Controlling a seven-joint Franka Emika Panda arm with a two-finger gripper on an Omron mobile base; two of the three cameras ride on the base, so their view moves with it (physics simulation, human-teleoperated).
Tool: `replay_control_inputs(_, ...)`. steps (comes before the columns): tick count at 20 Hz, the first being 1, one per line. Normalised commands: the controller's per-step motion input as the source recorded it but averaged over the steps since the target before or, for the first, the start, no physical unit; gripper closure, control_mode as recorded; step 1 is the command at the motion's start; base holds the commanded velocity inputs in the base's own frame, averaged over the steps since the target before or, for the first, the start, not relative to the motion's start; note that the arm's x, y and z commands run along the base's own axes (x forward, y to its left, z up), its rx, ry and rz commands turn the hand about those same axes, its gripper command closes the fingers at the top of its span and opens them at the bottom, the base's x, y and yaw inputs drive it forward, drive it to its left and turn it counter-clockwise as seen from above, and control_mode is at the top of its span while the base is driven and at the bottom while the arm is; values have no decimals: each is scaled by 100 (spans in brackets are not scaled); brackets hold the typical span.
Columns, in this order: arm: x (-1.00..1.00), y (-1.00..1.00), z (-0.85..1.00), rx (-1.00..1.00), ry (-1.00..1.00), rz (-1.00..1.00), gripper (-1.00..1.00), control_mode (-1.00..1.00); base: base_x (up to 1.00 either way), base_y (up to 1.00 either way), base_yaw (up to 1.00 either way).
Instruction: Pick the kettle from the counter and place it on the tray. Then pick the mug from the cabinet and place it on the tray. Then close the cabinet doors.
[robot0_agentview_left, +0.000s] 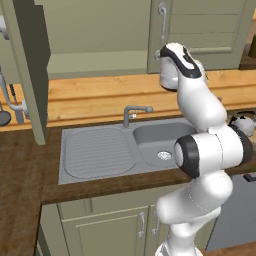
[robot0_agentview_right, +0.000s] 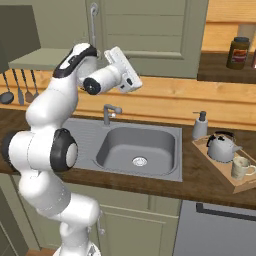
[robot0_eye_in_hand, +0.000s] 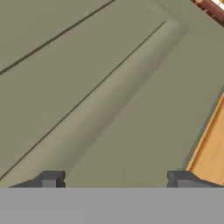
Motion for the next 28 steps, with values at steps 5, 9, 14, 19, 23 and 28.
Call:
replay_control_inputs(5,-37,0,0,0,9,-3,-100,-100,0,0,0)
replay_control_inputs(9,-74,8,26,0,4,0,-100,-100,0,0,0)
replay_control_inputs(14,-57,15,63,0,7,-3,-100,-100,0,0,0)
replay_control_inputs(19,-57,20,59,0,15,-4,-100,-100,0,0,0)
replay_control_inputs(23,-55,37,61,0,26,-4,-100,-100,0,0,0)
replay_control_inputs(28,-41,43,72,0,29,-8,-100,-100,0,0,0)
